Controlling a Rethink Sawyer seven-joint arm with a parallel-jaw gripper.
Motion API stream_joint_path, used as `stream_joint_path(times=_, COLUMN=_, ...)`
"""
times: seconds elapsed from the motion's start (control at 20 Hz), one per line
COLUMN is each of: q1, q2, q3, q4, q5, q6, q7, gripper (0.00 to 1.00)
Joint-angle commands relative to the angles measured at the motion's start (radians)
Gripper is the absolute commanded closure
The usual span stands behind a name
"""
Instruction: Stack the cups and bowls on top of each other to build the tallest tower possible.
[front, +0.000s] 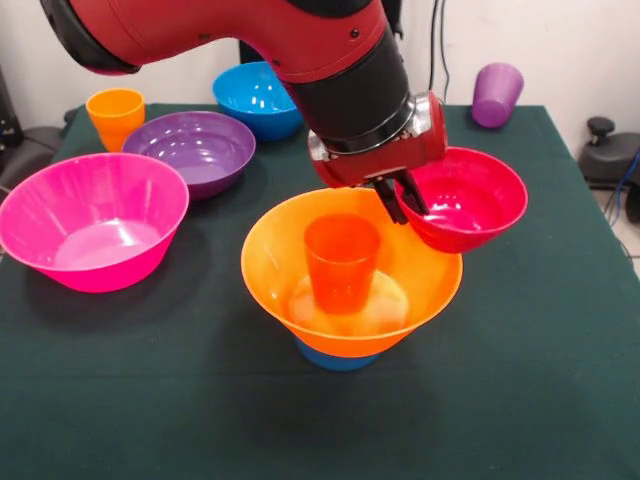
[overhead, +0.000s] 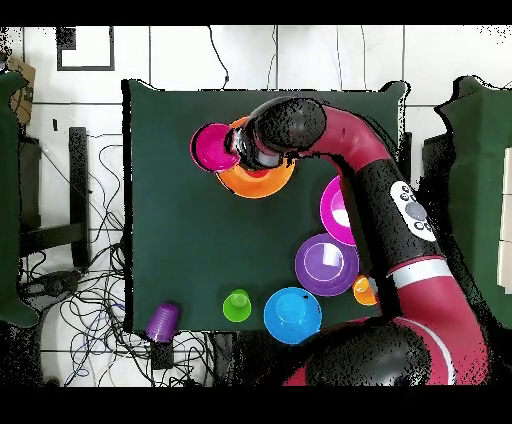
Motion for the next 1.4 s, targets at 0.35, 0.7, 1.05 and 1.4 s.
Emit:
stream_joint_path(times=0.35, q1=-0.091, q2=0.066, q3=0.102, q4=0.024, q5=-0.092, q6=0.169, q7=-0.411, gripper=1.0)
stream_joint_path(times=0.7, q1=-0.119, q2=0.106, q3=0.109, q4=-0.031, q5=-0.152, q6=0.197, q7=-0.46, gripper=1.0)
stream_joint_path(times=1.05, q1=-0.169, q2=0.115, q3=0.115, q4=-0.005, q5=-0.198, q6=0.181, q7=-0.492, gripper=1.0)
stream_joint_path(times=1.4, q1=-0.198, q2=0.113, q3=0.115, q4=0.015, q5=-0.217, q6=0.179, q7=-0.506, gripper=1.0)
